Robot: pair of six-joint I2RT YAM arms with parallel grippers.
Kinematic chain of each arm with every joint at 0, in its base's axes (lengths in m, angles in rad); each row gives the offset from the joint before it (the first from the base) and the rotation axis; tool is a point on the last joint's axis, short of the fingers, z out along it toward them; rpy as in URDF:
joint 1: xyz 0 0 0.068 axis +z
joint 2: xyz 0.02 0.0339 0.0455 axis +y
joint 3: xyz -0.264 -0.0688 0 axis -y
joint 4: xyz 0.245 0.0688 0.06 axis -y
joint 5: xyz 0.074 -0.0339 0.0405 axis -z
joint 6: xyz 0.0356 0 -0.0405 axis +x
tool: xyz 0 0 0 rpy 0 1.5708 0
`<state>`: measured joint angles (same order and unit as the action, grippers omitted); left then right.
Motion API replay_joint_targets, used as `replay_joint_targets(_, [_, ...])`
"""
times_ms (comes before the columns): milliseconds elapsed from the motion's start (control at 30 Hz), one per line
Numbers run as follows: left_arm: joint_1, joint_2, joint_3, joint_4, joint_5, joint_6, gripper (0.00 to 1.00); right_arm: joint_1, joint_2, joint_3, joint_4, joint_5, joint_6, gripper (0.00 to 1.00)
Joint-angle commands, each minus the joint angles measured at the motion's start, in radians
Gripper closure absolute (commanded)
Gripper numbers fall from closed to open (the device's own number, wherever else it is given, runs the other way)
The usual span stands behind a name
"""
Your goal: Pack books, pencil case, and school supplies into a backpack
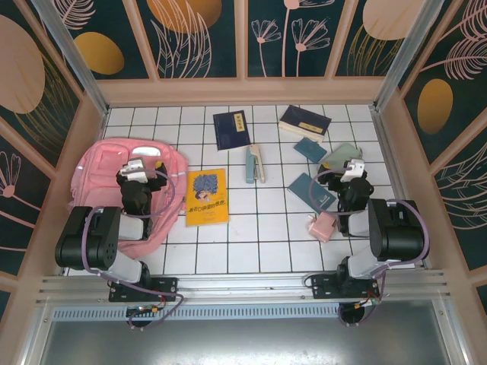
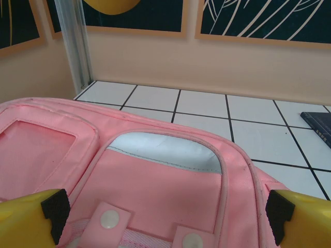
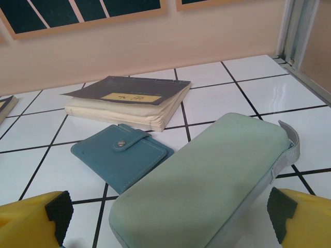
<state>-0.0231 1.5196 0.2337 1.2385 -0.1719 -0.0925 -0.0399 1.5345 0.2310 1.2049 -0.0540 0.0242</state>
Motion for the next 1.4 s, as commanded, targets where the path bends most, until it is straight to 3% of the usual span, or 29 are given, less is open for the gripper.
replay_joint_targets(0, [0.006,0.000,-0.004,0.045,-0.006,0.013,0.01,-0.007,0.000,0.019,0.007,-0.012,-0.012,0.01])
replay_joint_targets(800, [0.008,-0.008,0.002,0.032,0.005,0.015,0.01,-0.008,0.002,0.022,0.004,-0.013,-0.011,0.01])
replay_joint_targets(867, [0.008,-0.060,0.044,-0.087,0.018,0.021,0.01,-0.009,0.001,0.022,0.002,-0.015,-0.010,0.01])
replay_joint_targets(967, [0.008,-0.173,0.179,-0.401,-0.041,-0.008,0.01,-0.008,-0.030,0.015,-0.007,0.006,-0.004,0.01])
replay_joint_targets(1133, [0.008,-0.331,0.403,-0.796,-0.127,-0.198,0.01,-0.009,-0.228,0.148,-0.375,0.137,0.072,0.01])
replay_joint_targets(1233, [0.008,-0.381,0.529,-1.054,-0.146,-0.349,0.01,-0.016,-0.321,0.244,-0.570,0.180,0.228,0.01])
replay_joint_targets(1367, [0.008,-0.407,0.612,-1.222,-0.050,-0.386,0.01,-0.036,-0.362,0.380,-0.815,0.175,0.440,0.01])
